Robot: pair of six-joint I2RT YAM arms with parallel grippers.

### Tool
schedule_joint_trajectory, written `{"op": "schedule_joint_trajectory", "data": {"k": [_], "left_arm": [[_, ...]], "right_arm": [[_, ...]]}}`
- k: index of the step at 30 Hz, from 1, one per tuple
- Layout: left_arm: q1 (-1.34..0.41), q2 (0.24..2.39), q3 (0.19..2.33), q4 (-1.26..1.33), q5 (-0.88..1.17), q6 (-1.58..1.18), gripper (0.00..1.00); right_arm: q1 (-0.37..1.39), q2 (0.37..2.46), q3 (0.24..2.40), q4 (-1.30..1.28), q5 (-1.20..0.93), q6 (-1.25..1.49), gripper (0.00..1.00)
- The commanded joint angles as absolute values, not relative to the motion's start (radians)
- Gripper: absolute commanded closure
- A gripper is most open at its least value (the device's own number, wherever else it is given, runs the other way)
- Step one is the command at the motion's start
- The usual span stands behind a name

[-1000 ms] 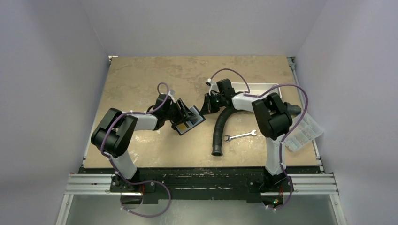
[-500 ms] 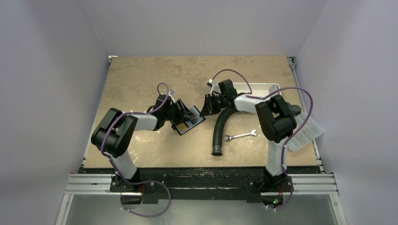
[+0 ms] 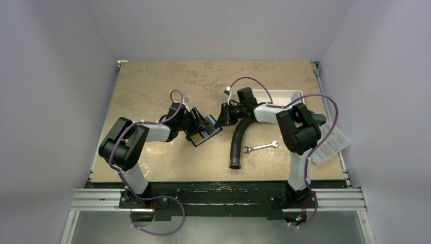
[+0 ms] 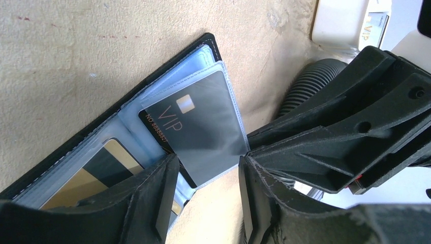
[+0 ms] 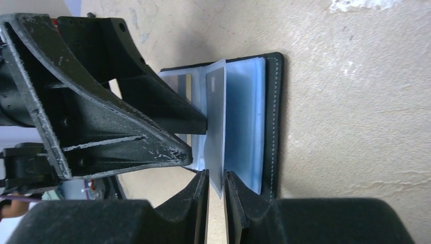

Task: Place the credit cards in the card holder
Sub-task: Turn over the card slot in the card holder.

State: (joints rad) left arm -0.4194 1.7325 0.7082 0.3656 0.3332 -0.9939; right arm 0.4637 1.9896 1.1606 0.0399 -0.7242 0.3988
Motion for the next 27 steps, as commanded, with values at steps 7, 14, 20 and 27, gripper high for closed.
{"op": "schedule_joint_trajectory", "data": {"k": [7,14,20,27], "left_arm": [[-0.43,1.596,0.682,0.222,0.286,-0.921,0.42],[-0.36,1.355,0.675,-0.015,0.291,-0.843,0.35],[-0.275,1.125,0.783,-0.292,0.18,-0.695,0.31],[-0.275,1.111,0.893,-0.353,0.103,-0.585,0.29]], "right_arm": [[0.466,1.981,1.163,0.124,-0.841,0.449,0.71],[0.52,2.011,1.214,0.119,-0.869,0.458,0.62],[0.622,1.966,1.228,0.099,-0.818,0.473,0.57],[0.58,1.838,1.135,0.197,-0.911,0.531,0.46]]}}
